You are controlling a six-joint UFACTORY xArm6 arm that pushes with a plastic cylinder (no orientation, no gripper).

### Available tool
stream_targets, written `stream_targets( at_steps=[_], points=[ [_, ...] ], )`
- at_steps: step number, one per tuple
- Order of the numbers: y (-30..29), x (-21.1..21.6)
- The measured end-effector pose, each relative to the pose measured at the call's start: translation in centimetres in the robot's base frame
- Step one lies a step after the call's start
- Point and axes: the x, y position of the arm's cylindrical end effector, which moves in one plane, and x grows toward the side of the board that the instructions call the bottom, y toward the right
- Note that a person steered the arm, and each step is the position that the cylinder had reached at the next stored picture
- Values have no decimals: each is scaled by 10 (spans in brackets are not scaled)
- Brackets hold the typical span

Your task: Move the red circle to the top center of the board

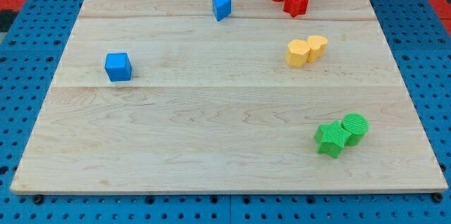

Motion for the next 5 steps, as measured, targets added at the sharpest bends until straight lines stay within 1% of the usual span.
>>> stream_targets(
  at_steps=[1,2,3,5],
  points=[
    [1,-8],
    [-16,-8],
    [-55,-8],
    [-65,-7]
  ],
)
